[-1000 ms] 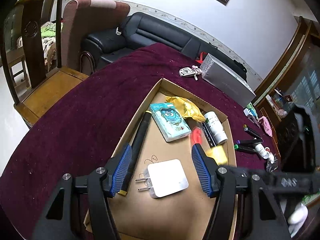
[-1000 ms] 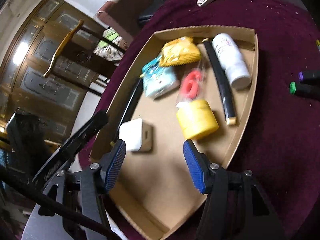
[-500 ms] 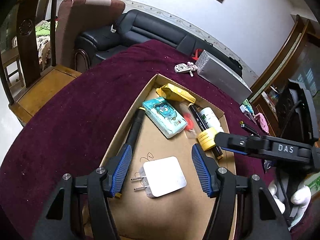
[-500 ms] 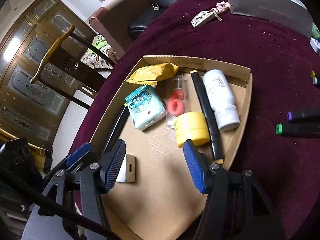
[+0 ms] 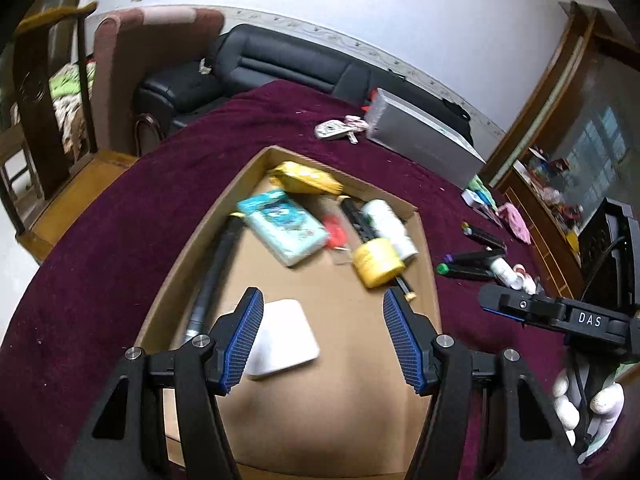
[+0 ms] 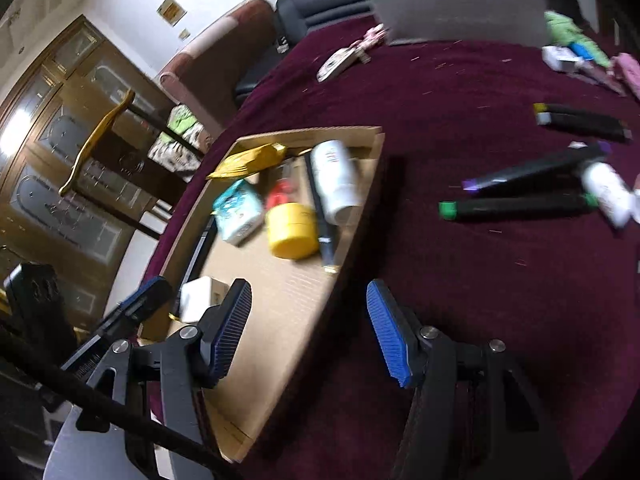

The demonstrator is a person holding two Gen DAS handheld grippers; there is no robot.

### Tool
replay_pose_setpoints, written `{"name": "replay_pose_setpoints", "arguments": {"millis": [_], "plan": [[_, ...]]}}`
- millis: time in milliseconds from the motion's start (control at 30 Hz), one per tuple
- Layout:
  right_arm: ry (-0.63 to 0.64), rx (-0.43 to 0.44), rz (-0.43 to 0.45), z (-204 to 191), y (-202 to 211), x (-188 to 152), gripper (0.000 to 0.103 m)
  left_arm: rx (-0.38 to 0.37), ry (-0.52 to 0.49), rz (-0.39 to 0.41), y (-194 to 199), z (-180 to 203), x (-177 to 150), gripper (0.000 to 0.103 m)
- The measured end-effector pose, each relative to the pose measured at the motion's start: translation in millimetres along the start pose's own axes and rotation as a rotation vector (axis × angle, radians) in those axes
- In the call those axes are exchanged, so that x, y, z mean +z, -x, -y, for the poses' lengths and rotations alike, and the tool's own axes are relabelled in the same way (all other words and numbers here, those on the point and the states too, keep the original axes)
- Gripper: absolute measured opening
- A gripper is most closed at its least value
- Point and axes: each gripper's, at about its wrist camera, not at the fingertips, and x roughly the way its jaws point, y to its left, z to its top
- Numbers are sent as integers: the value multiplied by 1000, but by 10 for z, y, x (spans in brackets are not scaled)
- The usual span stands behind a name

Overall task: Organize objects
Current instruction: 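Move both open grippers back to the black markers on the table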

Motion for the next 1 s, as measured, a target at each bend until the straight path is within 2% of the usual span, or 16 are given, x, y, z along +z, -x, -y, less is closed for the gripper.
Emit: {"name": "replay_pose_setpoints", "arguments": {"millis": [100, 333, 567, 767, 1000], "plan": [[-33, -27, 38, 239, 221, -97, 65, -5, -47, -8, 2, 227, -21, 56], [-141, -80, 107, 903, 694, -312, 65, 9, -218, -26, -101, 1052, -178, 56], [-189, -146, 181, 1375, 1139, -480, 65, 79, -374, -36, -325, 1816, -348, 56], [-235, -193, 244, 1747, 1457, -545, 66, 143, -490, -20, -451, 2286, -420, 56], [-287, -232, 327, 2103, 1770, -522, 66, 169, -553, -33, -590, 2601, -461, 56]]}}
